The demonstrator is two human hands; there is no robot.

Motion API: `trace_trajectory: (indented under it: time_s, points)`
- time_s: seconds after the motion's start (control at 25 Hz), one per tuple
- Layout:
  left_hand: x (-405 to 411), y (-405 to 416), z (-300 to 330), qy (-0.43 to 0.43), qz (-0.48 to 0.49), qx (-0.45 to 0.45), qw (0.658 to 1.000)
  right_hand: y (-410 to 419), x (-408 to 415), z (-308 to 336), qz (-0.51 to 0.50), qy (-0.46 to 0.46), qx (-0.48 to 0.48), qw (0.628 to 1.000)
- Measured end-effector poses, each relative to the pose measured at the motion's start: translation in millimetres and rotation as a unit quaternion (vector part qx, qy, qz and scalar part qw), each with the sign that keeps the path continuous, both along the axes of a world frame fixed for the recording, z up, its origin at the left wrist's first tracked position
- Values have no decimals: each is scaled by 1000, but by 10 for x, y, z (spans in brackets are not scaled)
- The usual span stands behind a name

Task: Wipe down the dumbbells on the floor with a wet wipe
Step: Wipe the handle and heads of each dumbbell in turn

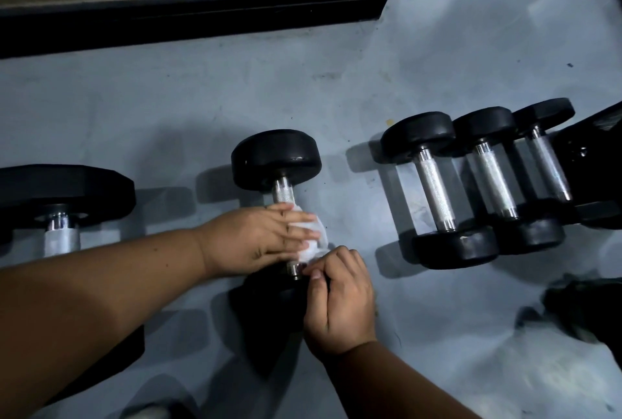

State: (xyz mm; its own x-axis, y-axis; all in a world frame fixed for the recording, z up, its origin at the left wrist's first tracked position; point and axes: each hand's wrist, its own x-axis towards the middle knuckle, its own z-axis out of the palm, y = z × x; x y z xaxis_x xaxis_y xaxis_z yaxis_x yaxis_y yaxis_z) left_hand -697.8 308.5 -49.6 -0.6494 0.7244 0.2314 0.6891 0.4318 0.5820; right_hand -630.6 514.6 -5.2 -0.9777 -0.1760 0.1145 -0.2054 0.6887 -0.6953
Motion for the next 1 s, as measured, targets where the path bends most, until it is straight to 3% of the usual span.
trace_trajectory:
  time_s: [0.24, 0.4, 0.52, 0.84, 1.0]
  points:
    - [-111, -32, 11, -39, 106, 10, 994, 28, -23, -11, 2, 1, -4, 1000]
    - [269, 171, 2, -45, 61, 29, 997, 50, -8, -27, 7, 2, -14, 1000]
    - [125, 98, 33, -40, 19, 13, 999, 52, -32, -28, 2, 1, -14, 1000]
    - [-58, 89, 32, -60, 127, 13, 990, 70, -33, -22, -3, -13, -17, 1000]
    - [213, 235, 57, -49, 67, 23, 996, 88, -36, -38, -6, -22, -27, 999]
